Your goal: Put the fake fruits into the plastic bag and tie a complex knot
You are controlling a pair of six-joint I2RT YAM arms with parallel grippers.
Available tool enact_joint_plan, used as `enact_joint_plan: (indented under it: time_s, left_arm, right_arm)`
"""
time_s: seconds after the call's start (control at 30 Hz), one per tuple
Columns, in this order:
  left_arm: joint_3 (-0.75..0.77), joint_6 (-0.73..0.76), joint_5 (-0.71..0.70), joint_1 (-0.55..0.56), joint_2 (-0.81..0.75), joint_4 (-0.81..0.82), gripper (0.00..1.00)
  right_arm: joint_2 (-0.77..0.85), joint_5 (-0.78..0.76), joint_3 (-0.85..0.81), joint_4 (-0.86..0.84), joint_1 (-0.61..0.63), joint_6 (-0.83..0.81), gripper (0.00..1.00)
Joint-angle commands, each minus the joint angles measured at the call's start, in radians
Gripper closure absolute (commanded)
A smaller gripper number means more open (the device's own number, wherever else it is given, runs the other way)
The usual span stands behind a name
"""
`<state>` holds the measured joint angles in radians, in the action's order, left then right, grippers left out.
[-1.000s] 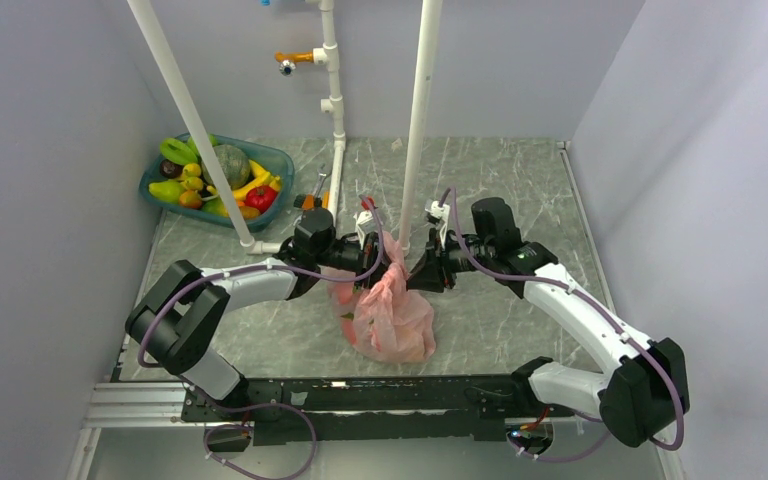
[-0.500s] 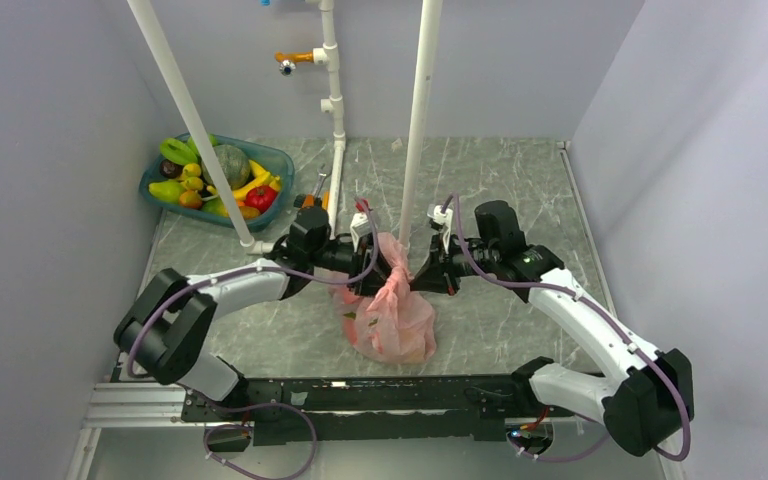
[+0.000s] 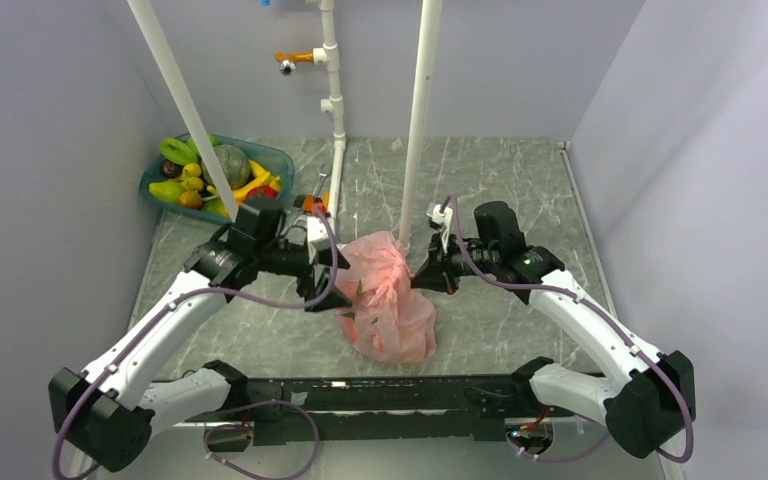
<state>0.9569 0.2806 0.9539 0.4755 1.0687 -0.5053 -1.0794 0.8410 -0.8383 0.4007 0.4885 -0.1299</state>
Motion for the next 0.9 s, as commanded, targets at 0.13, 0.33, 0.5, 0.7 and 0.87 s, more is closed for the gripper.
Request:
enact_joint_plan:
  time_s: [0.13, 0.33, 0.5, 0.7, 0.87]
  left_arm:
    - [0.04, 0.065, -0.289, 0.286, -0.028, -0.14, 0.08]
    - [0.139, -0.039, -0.427, 0.356, 0.066, -0.077, 0.13]
    - [0.187, -0.093, -0.436, 0.36, 0.099, -0.064, 0.18]
    - [0.134, -0.091, -0.456, 0.334, 0.07, -0.083, 0.76]
    - [0.111, -0.043, -0.426, 0.234, 0.033, -0.18, 1.0]
  right_arm:
    - [0.017, -0.044, -0.036, -0.047, 0.04, 0.024, 1.0]
    - [0.008, -0.062, -0.05, -0.044, 0.056, 0.019, 1.0]
    - [0.009, -0.078, -0.061, -0.033, 0.061, 0.017, 1.0]
    - [0.027, -0.095, -0.07, 0.009, 0.063, -0.013, 1.0]
    - [0.052, -0.187, -0.097, 0.126, 0.055, -0.108, 1.0]
